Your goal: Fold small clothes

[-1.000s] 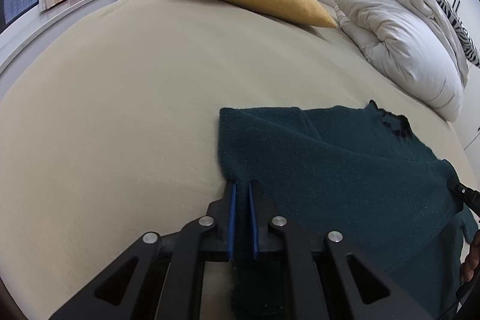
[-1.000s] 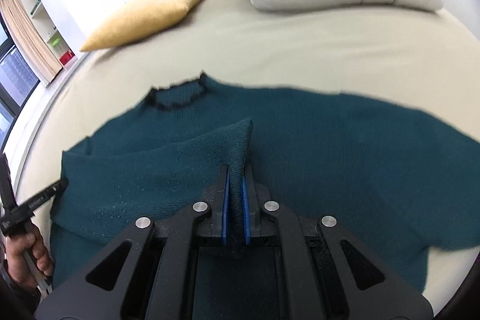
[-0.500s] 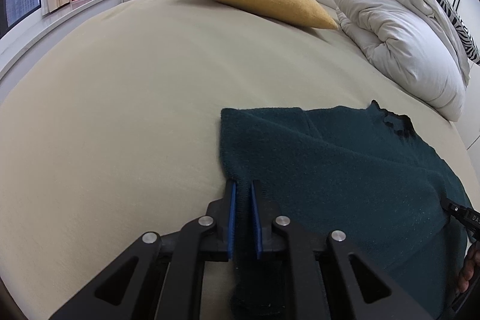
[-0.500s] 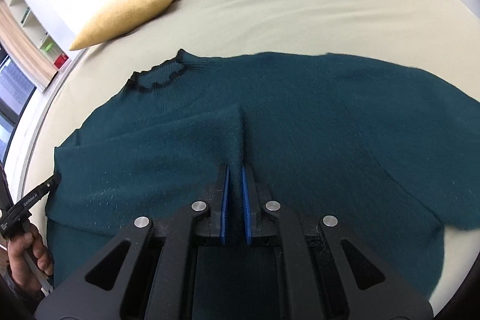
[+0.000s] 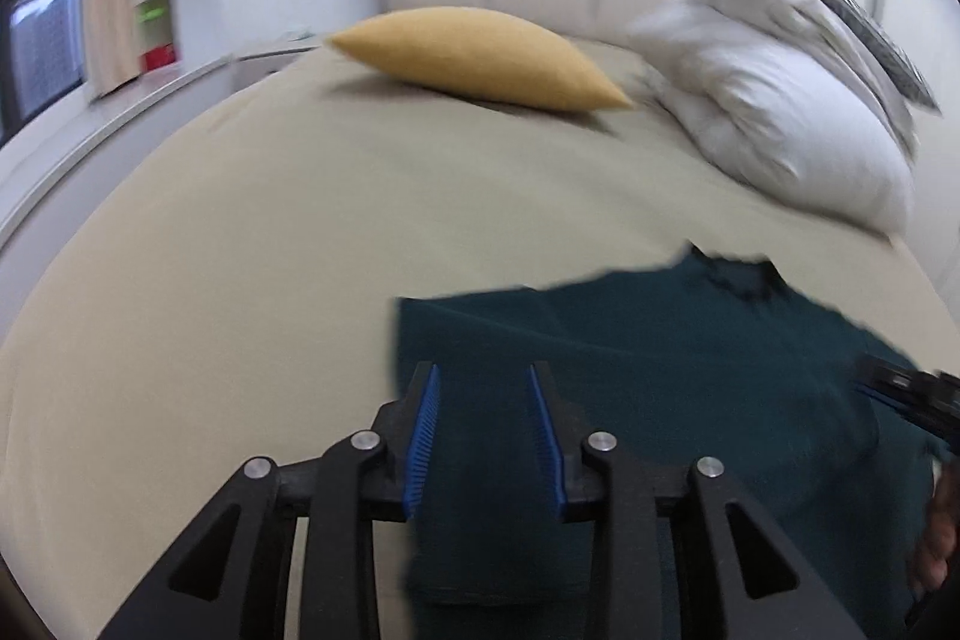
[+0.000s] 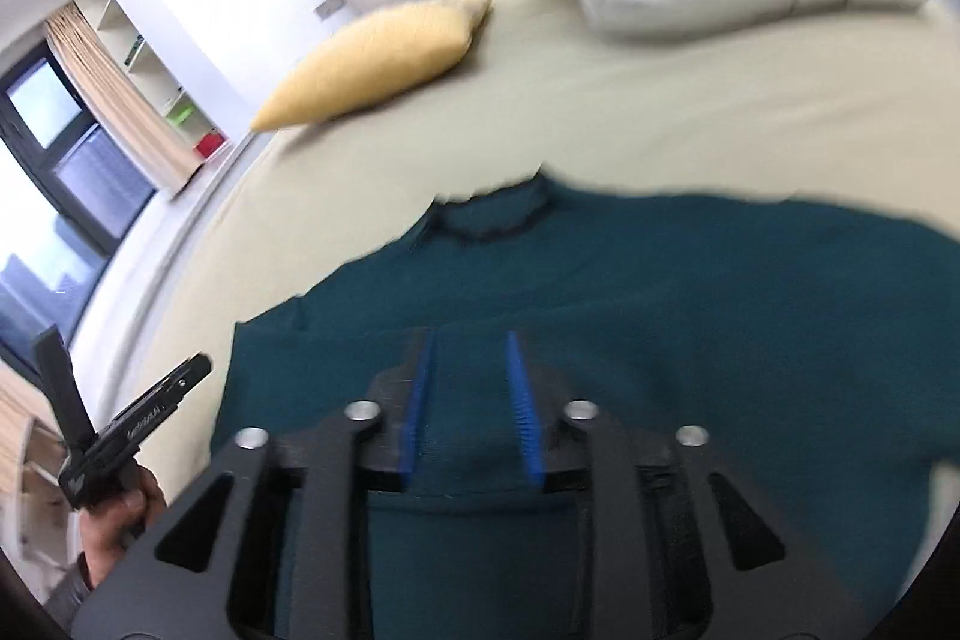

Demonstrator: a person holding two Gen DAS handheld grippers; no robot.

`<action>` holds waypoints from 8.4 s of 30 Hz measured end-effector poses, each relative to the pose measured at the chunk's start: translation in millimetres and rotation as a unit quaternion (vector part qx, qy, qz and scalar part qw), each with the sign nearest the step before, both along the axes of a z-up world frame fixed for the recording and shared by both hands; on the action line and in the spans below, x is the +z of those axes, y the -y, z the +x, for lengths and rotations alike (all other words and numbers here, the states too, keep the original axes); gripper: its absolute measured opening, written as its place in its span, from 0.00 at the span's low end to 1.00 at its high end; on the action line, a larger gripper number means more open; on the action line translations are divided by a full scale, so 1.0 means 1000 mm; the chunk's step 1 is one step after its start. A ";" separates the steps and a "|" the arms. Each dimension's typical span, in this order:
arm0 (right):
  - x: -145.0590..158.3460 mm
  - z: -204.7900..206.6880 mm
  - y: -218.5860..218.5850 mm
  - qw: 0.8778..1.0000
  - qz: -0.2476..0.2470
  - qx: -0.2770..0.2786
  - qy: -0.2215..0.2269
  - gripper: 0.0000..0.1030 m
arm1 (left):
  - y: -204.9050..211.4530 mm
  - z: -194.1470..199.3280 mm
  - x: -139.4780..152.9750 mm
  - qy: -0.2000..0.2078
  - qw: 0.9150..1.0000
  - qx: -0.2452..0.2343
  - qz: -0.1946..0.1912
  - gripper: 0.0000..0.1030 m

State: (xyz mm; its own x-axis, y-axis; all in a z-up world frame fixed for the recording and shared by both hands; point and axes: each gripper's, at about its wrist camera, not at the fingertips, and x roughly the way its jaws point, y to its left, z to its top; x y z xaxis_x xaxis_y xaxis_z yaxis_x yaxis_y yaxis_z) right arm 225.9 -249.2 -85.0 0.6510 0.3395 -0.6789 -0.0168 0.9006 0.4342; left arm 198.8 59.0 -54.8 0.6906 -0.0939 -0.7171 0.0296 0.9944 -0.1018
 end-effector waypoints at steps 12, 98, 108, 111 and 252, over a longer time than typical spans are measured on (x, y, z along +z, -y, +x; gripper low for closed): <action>-0.035 -0.085 0.093 0.988 0.078 -0.128 -0.035 0.31 | 0.000 -0.003 -0.023 -0.057 0.998 -0.006 -0.002 0.34; -0.006 -0.156 0.180 0.983 -0.034 -0.181 0.013 0.62 | 0.083 0.012 0.017 -0.051 0.986 -0.103 -0.119 0.08; -0.054 -0.064 0.205 0.986 -0.004 -0.162 -0.048 0.52 | 0.074 0.018 -0.039 -0.106 0.983 -0.092 -0.117 0.08; -0.060 -0.046 0.196 0.988 -0.034 -0.139 -0.064 0.21 | 0.071 0.020 -0.036 -0.101 0.983 -0.094 -0.119 0.08; 0.035 -0.313 0.170 0.961 0.215 -0.163 0.055 0.06 | -0.129 -0.191 0.036 -0.101 0.882 -0.024 -0.459 0.06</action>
State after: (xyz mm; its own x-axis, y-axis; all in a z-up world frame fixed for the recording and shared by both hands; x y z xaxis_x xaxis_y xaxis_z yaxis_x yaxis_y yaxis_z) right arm -86.8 -418.9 -50.2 0.8303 0.3395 -0.4420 0.1677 0.6041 0.7790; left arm 8.3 188.2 -19.2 0.5365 -0.7252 -0.4315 -0.0410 0.4884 -0.8717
